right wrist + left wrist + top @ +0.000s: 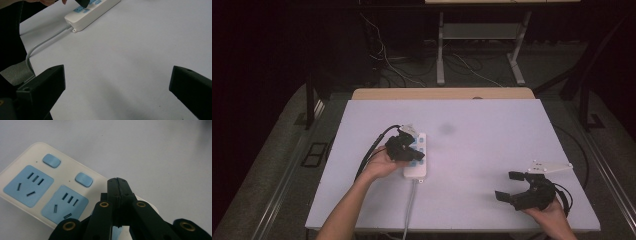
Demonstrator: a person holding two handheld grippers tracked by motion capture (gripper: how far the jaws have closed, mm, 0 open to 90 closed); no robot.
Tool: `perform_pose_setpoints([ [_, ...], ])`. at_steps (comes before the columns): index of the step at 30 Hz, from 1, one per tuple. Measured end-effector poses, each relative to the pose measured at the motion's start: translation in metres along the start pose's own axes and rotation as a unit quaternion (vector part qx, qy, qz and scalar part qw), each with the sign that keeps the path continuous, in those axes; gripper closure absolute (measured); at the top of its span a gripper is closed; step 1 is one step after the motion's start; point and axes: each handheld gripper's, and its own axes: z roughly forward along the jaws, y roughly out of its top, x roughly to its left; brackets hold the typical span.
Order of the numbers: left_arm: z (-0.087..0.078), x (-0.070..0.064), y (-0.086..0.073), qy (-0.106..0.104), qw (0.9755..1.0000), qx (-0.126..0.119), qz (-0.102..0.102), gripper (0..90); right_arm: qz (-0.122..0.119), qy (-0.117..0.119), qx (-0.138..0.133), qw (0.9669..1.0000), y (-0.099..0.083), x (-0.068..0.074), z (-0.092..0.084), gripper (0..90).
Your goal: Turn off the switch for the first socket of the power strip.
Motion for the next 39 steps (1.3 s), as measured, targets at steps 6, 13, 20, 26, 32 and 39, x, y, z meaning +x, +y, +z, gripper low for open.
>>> perform_pose_setpoints([
  [6,0.0047,-0.0001,-0.0005,-0.006,0.9999,0.009,0.000,89.4,0.001,0.001,0.000,1.0000,0.0001,0.0000,-0.0002,0.3],
  [13,0.0057,0.0013,0.0034,-0.006,0.9996,0.023,-0.015,89.6,0.001,0.002,-0.001,1.0000,0.0000,0.0003,-0.0007,0.3],
  [20,0.0067,0.0069,0.0006,-0.021,0.9988,0.019,-0.041,89.8,0.003,0.002,-0.006,1.0000,-0.0005,0.0011,-0.0016,0.3],
  [26,0.0063,0.0056,-0.0004,-0.017,0.9990,0.015,-0.040,89.7,0.006,-0.001,-0.010,0.9999,-0.0008,-0.0001,-0.0045,0.3],
  [32,0.0062,0.0030,0.0007,-0.009,0.9991,0.018,-0.036,89.7,0.007,-0.004,-0.010,0.9999,-0.0005,-0.0019,-0.0050,0.3],
  [39,0.0059,0.0015,-0.0003,-0.004,0.9994,0.013,-0.032,89.6,0.008,-0.006,-0.008,0.9999,-0.0007,-0.0029,-0.0052,0.3],
])
